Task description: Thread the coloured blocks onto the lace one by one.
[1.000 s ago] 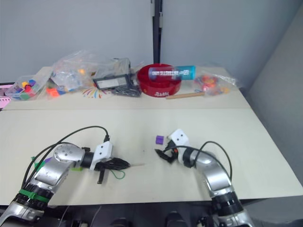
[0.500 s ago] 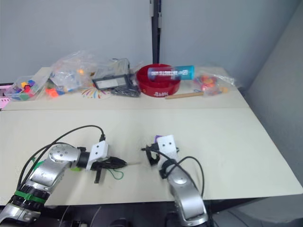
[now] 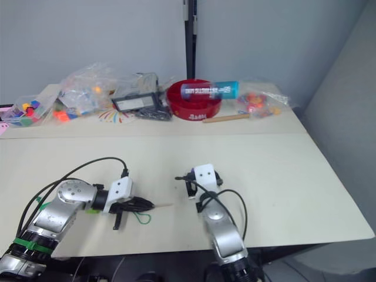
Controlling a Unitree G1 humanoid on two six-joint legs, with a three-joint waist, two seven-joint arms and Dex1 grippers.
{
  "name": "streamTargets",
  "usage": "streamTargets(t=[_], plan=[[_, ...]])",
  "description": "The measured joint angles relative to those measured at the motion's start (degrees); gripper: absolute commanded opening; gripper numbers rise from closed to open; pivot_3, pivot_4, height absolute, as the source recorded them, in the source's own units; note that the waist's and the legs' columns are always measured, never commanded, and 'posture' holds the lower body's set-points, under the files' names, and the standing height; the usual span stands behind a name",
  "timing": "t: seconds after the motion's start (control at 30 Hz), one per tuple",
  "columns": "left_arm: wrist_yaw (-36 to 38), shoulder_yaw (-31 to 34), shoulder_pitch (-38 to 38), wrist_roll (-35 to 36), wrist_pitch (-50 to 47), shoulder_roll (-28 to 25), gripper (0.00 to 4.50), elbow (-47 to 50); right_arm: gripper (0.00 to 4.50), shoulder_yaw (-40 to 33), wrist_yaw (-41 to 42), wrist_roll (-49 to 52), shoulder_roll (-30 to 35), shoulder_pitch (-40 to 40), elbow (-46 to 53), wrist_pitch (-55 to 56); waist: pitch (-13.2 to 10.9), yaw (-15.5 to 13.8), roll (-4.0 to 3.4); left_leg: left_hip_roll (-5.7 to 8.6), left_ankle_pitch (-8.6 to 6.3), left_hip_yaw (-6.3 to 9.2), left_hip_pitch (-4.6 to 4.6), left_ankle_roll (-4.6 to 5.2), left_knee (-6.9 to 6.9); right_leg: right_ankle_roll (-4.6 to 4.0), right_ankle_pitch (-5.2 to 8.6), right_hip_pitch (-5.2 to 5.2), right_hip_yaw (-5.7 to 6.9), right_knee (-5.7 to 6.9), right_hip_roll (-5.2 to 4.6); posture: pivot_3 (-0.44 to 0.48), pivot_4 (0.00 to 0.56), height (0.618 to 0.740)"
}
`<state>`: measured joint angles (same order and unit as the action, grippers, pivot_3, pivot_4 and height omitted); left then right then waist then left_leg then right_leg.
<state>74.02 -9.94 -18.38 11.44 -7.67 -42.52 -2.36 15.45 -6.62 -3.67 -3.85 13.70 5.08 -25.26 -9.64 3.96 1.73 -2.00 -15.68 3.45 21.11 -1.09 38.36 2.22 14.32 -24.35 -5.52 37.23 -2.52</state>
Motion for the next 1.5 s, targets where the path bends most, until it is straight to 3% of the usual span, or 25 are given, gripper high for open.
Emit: streamTargets(t=[0.1,0.33,0.5,0.77,1.1,1.17,1.37,1.4,1.5], plan=[[0.0,0.0,-0.3,0.1,-0.8,0.0,0.0,0.6,3.59,0.1,-0.3,0.6,-0.2,1.1,-1.9,1.2,0.0,0.0,0.0,0.0,0.0,0.01,-0.01,0.0,0.0,0.0,0.0,0.0,0.0,0.01,0.01,0.0,0.15,0.74],[-0.1,0.0,-1.6,0.3,-3.8,-0.2,0.0,2.9,1.24,0.5,-0.9,1.0,-0.2,1.3,-2.2,1.4,0.0,0.0,0.0,0.0,0.0,0.01,0.02,0.0,-0.02,0.01,0.0,-0.01,0.0,-0.01,0.0,0.0,0.15,0.74],[-0.3,0.0,-2.0,0.4,-5.2,-0.2,0.0,3.9,1.17,1.2,0.8,1.5,0.5,-2.2,2.1,0.6,0.0,0.0,0.0,0.01,0.0,0.02,0.03,0.0,-0.04,0.01,0.0,-0.02,0.01,-0.02,-0.01,0.0,0.15,0.74],[-0.2,-0.3,-4.0,1.4,-6.5,0.3,0.0,4.2,1.17,7.5,7.9,4.1,4.6,-19.4,22.3,-6.7,0.0,-0.1,0.0,0.01,0.0,0.03,0.01,0.0,-0.07,0.02,0.01,0.03,0.02,-0.07,0.0,0.0,0.15,0.74],[0.7,-1.3,-4.3,2.0,-7.4,0.7,0.0,4.2,1.17,6.6,7.7,6.0,2.9,-21.1,25.3,-11.4,0.0,-0.1,0.04,-0.03,0.0,0.02,-0.04,0.0,-0.06,0.0,0.0,0.06,0.01,-0.06,0.05,0.0,0.15,0.74],[0.8,-1.3,-4.3,2.0,-7.4,0.7,0.0,4.2,2.21,6.6,7.7,6.1,2.9,-21.0,25.3,-11.6,0.0,0.0,0.04,-0.03,0.0,0.02,-0.04,0.0,-0.06,0.0,0.0,0.06,0.01,-0.06,0.06,0.0,0.15,0.74],[0.9,-1.3,-4.6,2.0,-7.4,0.7,0.0,4.2,4.2,6.9,9.5,6.5,3.8,-20.8,26.0,-11.9,0.0,-0.1,0.04,-0.02,0.0,0.02,-0.03,-0.01,-0.05,0.0,0.0,0.06,0.01,-0.07,0.04,0.0,0.15,0.74],[0.9,-1.3,-4.6,2.0,-7.4,0.7,0.0,4.2,4.47,6.7,10.1,6.8,4.6,-20.8,26.3,-12.0,0.0,-0.1,0.04,-0.02,0.0,0.02,-0.03,-0.01,-0.05,0.0,0.0,0.06,0.01,-0.07,0.04,0.0,0.15,0.74],[0.9,-1.3,-4.6,2.0,-7.4,0.7,0.0,4.1,4.47,4.7,13.7,7.7,9.4,-20.6,28.8,-12.9,0.0,-0.4,0.04,0.02,0.0,0.01,0.02,-0.01,-0.03,0.02,0.0,0.05,0.01,-0.12,0.01,0.0,0.15,0.74]])
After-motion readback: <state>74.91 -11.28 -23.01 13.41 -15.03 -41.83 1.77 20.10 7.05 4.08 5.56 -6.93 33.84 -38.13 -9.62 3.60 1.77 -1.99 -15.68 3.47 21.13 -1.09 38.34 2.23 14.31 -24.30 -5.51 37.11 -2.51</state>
